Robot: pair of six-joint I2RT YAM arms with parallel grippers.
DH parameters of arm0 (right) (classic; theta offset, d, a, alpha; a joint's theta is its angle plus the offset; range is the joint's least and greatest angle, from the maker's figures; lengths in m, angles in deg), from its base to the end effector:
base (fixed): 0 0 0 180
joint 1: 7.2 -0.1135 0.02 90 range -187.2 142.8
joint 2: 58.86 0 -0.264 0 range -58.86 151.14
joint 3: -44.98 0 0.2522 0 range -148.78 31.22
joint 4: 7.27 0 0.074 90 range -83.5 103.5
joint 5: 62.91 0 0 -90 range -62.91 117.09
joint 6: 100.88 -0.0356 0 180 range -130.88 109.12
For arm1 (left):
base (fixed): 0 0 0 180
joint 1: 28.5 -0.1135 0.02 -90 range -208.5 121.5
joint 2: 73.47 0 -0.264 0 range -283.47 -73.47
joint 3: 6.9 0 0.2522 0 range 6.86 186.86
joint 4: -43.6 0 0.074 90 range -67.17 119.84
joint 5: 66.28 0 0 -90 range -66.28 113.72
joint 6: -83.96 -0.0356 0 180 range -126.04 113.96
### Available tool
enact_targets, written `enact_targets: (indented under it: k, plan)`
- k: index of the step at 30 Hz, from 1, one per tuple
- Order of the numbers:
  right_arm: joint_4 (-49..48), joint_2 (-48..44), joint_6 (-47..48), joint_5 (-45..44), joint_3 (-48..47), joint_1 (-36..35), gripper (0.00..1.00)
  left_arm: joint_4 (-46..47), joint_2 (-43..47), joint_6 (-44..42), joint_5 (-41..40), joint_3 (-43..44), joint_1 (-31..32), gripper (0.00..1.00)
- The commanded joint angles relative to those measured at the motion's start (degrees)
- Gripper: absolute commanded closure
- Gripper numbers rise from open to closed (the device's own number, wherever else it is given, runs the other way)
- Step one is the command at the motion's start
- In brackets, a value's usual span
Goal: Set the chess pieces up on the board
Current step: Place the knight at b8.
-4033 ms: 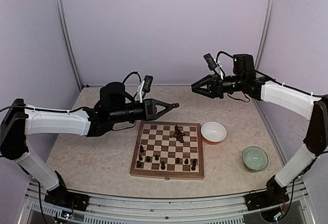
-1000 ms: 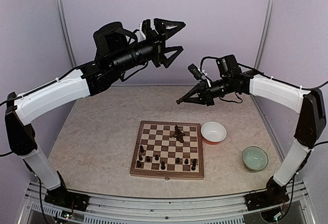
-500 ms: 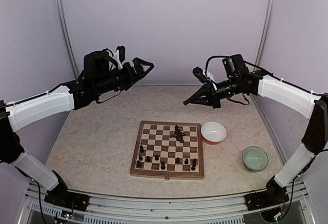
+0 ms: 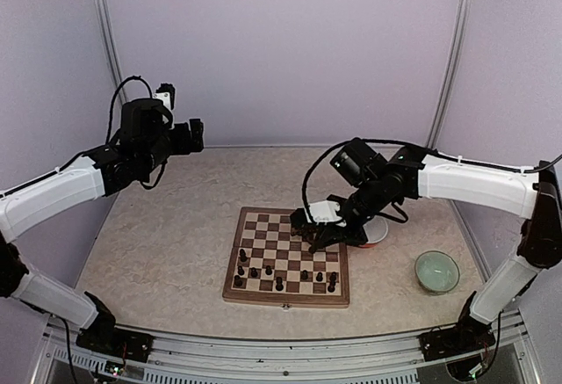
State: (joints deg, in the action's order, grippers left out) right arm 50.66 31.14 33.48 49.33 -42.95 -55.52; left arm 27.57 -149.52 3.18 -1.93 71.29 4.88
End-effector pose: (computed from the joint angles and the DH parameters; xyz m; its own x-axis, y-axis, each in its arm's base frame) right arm 0.2064 0.2521 0.2758 0.1596 -0.7940 -0.5867 -0.9869 -0.1132 -0.1152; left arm 0.2685 -0.1584 0.3537 -0.2211 -0.0273 -0.9749 0.1111 0.9924 -0.0530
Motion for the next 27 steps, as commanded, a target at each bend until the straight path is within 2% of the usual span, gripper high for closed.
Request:
enact_targets:
  k: [1, 3, 8, 17, 27]
  plan:
    - [4.1, 4.7, 3.4, -11.3, -1.2, -5.6, 1.00, -5.2, -1.7, 4.3, -3.7, -0.7, -6.3, 0.01]
    - [5.0, 6.5, 3.7, -13.4, -2.0, -7.5, 1.00, -6.0, -1.7, 4.8, 2.1, -1.3, -8.5, 0.01]
    - [8.2, 10.6, 3.7, -17.9, -4.1, -11.6, 1.00, 3.4, 4.7, 3.4, 9.8, -9.2, -11.9, 0.03]
    - [11.2, 12.7, 2.8, -20.8, -4.8, -15.0, 1.00, 2.5, 6.2, 3.4, 12.1, -8.6, -12.5, 0.08]
    - [11.1, 13.3, 2.4, -20.3, -3.6, -15.9, 1.00, 2.4, 6.1, 3.4, 13.0, -8.6, -12.6, 0.09]
